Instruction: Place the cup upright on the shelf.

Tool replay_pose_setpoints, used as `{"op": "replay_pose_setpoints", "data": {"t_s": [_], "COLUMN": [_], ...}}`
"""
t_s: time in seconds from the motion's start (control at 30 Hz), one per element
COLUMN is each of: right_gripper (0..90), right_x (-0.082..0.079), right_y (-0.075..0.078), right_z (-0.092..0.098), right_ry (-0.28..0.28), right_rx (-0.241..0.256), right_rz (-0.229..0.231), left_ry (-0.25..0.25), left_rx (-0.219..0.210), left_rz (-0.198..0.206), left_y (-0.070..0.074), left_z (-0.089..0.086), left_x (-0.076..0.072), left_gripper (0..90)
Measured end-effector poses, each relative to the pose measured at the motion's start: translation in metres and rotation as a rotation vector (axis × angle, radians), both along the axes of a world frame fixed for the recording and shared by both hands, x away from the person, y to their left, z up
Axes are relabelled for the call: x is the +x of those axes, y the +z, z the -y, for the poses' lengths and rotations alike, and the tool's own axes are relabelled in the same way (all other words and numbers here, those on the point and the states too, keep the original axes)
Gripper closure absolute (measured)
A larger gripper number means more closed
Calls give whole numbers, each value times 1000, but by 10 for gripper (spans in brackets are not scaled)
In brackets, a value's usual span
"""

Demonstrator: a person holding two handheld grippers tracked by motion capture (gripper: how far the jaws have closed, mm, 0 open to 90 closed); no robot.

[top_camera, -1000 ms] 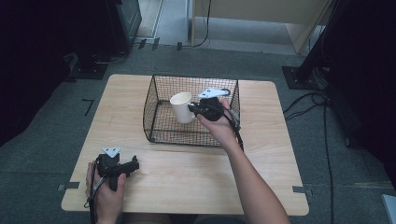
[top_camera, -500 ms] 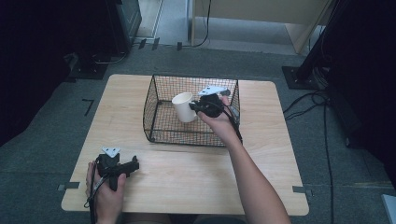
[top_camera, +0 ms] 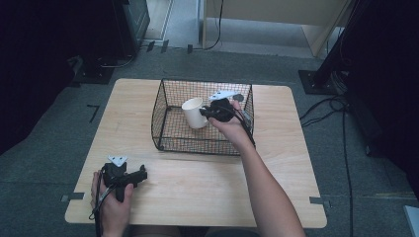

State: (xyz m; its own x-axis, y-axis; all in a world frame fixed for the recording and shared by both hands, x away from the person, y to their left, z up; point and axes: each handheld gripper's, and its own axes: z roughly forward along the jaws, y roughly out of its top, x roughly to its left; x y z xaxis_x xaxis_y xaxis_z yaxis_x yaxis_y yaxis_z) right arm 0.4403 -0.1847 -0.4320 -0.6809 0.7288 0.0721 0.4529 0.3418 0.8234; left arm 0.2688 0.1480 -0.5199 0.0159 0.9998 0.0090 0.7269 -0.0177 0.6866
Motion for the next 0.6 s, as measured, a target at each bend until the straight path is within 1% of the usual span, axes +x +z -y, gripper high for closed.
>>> {"op": "replay_pose_setpoints", "data": {"t_s": [0.03,0.07,0.1,0.13,0.17,0.23,0.27,0.3,0.37,0.4,0.43,0.47,0.5,0.53,0.57,0.6], "right_gripper": [804,804,803,803,803,802,802,798,777,777,757,717,717,678,678,649], "right_x": [1,2,2,2,2,2,2,1,1,1,1,0,0,0,0,0], "right_y": [-1,-2,-2,-2,-4,-6,-6,-8,-11,-11,-13,-15,-15,-14,-14,-13], "right_z": [1,2,4,4,6,6,6,7,6,6,5,4,4,3,3,3], "right_ry": [-1,1,-3,-3,-5,-4,-4,-5,-4,-4,-2,8,8,15,15,14], "right_rx": [7,11,3,3,-15,-36,-36,-61,-114,-114,-138,-134,-134,-108,-108,-95], "right_rz": [-11,-12,-22,-22,-34,-41,-41,-56,-65,-65,-71,-73,-73,-75,-75,-78], "left_ry": [-1,0,0,0,-1,-1,0,-1,0,0,-1,-1,-1,-1,-1,-2], "left_rx": [0,0,0,0,0,0,0,0,0,0,0,0,0,0,0,0], "left_rz": [0,0,0,0,0,0,0,0,0,0,0,0,0,0,0,0], "left_y": [0,0,0,0,0,0,0,0,0,0,0,0,0,0,0,0], "left_z": [0,0,0,0,0,0,0,0,0,0,0,0,0,0,0,0], "left_x": [0,0,0,0,0,0,0,0,0,0,0,0,0,0,0,0], "left_gripper": [0,0,0,0,0,0,0,0,0,0,0,0,0,0,0,0]}}
